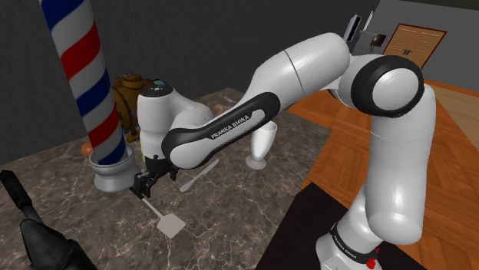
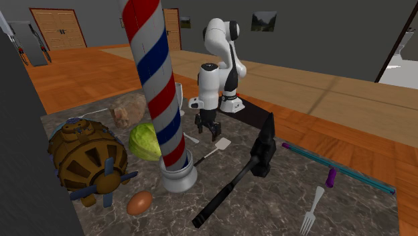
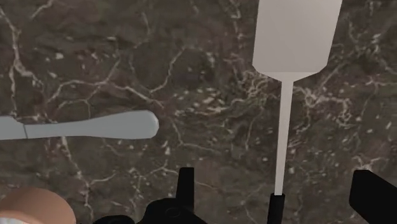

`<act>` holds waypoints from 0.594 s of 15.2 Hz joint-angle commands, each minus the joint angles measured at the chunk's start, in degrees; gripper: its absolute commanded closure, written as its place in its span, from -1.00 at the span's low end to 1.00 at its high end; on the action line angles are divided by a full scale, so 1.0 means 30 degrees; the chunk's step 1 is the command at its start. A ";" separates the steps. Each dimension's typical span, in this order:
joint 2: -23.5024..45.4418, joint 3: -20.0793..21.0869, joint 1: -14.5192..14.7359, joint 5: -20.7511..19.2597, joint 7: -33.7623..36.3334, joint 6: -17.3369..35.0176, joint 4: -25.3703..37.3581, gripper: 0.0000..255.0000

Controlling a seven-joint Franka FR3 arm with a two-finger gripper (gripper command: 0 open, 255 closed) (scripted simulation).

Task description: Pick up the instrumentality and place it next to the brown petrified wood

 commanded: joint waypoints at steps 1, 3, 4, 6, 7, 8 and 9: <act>0.1454 -0.0274 0.0806 -0.0753 0.0652 -0.0210 0.1424 -1.00; 0.2802 -0.0548 0.1568 -0.1295 0.1087 -0.0489 0.2878 -1.00; 0.2959 -0.0618 0.1614 -0.1375 0.1134 -0.0317 0.2855 -1.00; 0.3282 -0.0749 0.1700 -0.1545 0.1233 0.0019 0.2824 -1.00; 0.3447 -0.0813 0.1742 -0.1631 0.1284 0.0184 0.2816 -1.00; 0.3615 -0.0878 0.1785 -0.1718 0.1335 0.0347 0.2811 -1.00; 0.3785 -0.0944 0.1828 -0.1805 0.1385 0.0509 0.2811 -1.00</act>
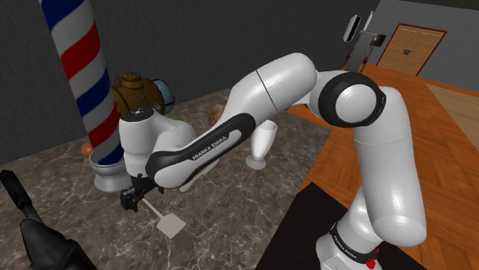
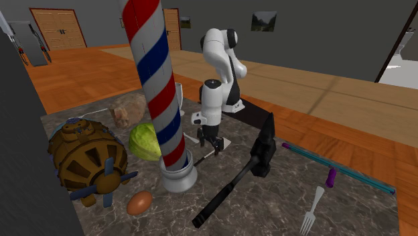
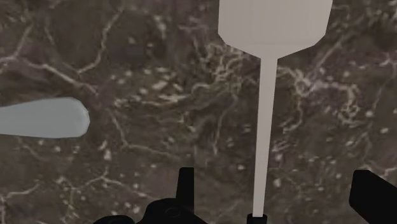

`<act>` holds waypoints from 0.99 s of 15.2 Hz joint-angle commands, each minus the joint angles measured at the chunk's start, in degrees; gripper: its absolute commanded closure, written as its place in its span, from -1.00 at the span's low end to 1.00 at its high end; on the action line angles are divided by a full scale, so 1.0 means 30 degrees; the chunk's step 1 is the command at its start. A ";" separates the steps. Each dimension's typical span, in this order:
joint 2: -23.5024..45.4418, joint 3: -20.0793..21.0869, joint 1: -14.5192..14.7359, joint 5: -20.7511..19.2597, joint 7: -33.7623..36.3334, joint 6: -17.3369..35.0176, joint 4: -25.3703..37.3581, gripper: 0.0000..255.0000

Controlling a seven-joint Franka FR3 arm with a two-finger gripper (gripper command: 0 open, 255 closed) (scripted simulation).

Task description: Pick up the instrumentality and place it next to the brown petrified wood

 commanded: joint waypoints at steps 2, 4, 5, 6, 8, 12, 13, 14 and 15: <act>0.0467 -0.0178 0.0115 -0.0226 0.0111 0.0386 0.0071 -1.00; 0.0467 -0.0178 0.0115 -0.0226 0.0111 0.0386 0.0070 -1.00; 0.0467 -0.0178 0.0115 -0.0226 0.0111 0.0386 0.0071 -1.00; 0.0467 -0.0178 0.0115 -0.0226 0.0111 0.0386 0.0071 -1.00; 0.0467 -0.0178 0.0115 -0.0226 0.0111 0.0386 0.0071 -1.00; 0.0463 -0.0177 0.0114 -0.0224 0.0111 0.0385 0.0067 1.00; 0.0463 -0.0177 0.0114 -0.0224 0.0111 0.0385 0.0067 1.00; 0.0463 -0.0177 0.0114 -0.0224 0.0111 0.0385 0.0067 1.00; 0.0463 -0.0177 0.0114 -0.0224 0.0111 0.0385 0.0067 1.00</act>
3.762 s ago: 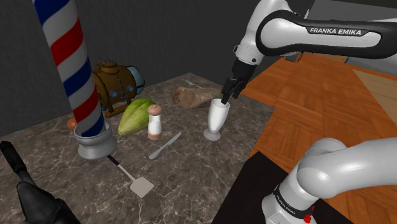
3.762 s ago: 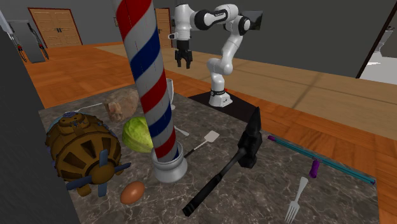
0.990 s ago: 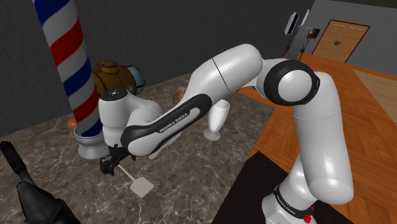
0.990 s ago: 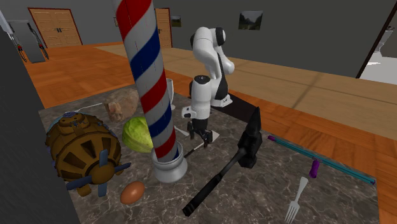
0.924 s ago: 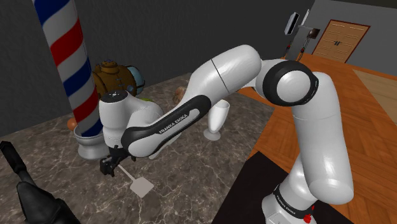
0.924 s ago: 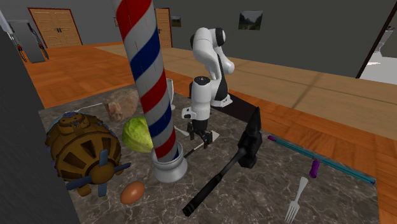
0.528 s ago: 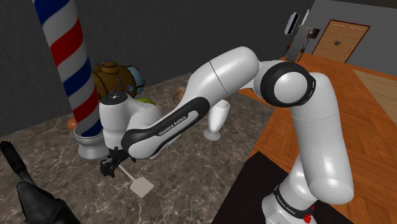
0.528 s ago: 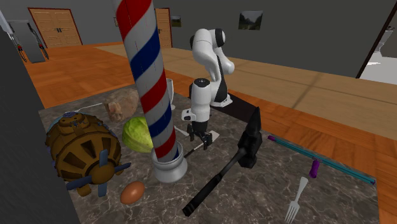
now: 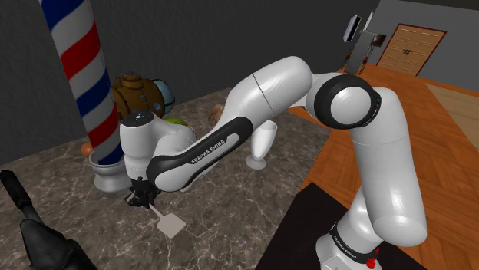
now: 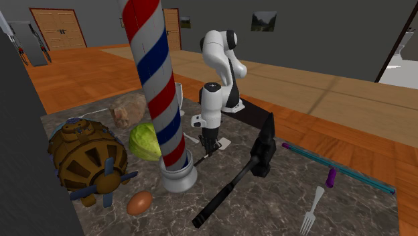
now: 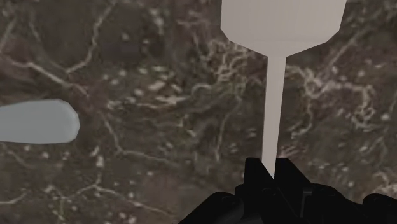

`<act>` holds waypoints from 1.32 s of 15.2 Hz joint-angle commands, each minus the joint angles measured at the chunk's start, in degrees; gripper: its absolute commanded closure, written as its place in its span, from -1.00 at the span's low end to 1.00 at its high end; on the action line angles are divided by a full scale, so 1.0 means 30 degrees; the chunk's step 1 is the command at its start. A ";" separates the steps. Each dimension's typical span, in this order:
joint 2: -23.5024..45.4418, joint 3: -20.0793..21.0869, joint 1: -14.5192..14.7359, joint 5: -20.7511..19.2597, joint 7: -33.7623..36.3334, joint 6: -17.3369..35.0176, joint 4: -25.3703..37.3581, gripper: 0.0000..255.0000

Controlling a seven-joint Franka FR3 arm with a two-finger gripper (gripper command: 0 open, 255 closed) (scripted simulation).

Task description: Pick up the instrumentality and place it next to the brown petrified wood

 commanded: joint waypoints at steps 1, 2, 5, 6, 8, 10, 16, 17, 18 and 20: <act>0.0001 0.0001 0.0000 0.0000 0.0000 -0.0001 -0.0001 1.00; 0.0001 0.0000 0.0001 0.0000 0.0000 -0.0002 0.0001 1.00; -0.0156 0.0065 -0.0042 0.0084 -0.0056 -0.0168 0.0018 1.00; -0.0314 0.0129 -0.0084 0.0169 -0.0111 -0.0337 0.0037 1.00; -0.0618 0.0253 -0.0165 0.0339 -0.0224 -0.0686 0.0100 1.00; -0.0915 0.0372 -0.0242 0.0507 -0.0336 -0.1040 0.0175 1.00; -0.1744 0.0695 -0.0442 0.0999 -0.0666 -0.2141 0.0510 1.00; -0.1873 0.0745 -0.0471 0.1078 -0.0719 -0.2331 0.0582 1.00; -0.1999 0.0792 -0.0498 0.1156 -0.0772 -0.2522 0.0658 1.00; -0.2243 0.0883 -0.0549 0.1308 -0.0877 -0.2909 0.0825 1.00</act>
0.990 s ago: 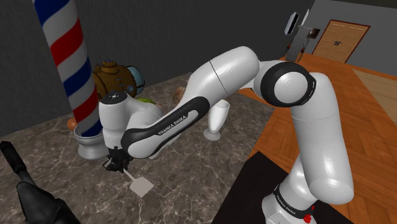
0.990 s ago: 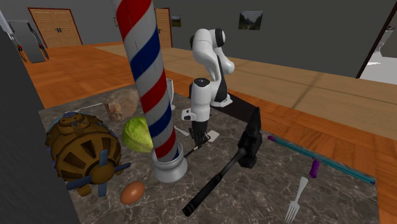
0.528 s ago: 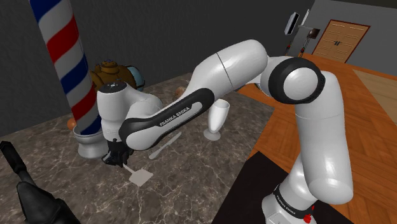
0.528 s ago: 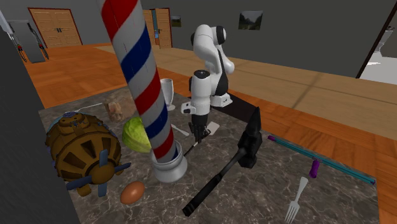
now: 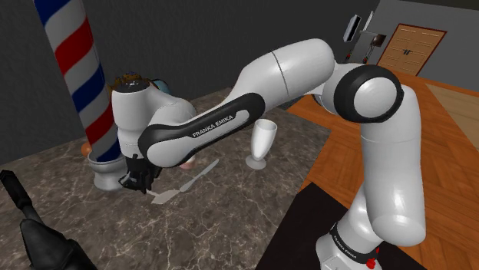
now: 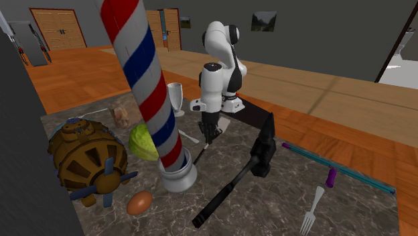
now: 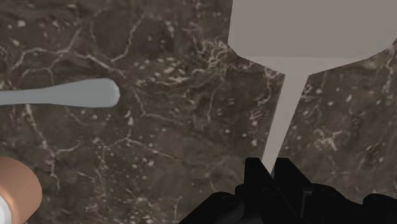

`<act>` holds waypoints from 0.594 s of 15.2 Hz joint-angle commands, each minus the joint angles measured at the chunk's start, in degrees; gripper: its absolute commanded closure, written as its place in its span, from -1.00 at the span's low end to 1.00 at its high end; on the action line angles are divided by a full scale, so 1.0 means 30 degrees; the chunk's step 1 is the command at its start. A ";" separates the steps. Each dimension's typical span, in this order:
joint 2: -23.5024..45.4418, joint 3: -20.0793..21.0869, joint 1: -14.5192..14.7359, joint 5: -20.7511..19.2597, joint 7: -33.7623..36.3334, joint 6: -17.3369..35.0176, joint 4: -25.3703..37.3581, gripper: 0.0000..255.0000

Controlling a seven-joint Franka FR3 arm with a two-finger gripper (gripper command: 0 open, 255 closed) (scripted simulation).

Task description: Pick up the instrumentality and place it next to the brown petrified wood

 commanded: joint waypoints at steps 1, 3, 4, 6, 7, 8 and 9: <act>-0.0321 0.0104 -0.0087 0.0176 -0.0116 -0.0363 0.0063 1.00; -0.0547 0.0186 -0.0130 0.0321 -0.0216 -0.0761 0.0258 1.00; -0.0655 0.0224 -0.0149 0.0391 -0.0265 -0.0962 0.0363 1.00; -0.0862 0.0298 -0.0182 0.0526 -0.0361 -0.1370 0.0587 1.00; -0.0961 0.0333 -0.0197 0.0591 -0.0408 -0.1576 0.0706 1.00; -0.1056 0.0367 -0.0210 0.0654 -0.0453 -0.1784 0.0830 1.00; -0.1148 0.0399 -0.0222 0.0716 -0.0498 -0.1994 0.0960 1.00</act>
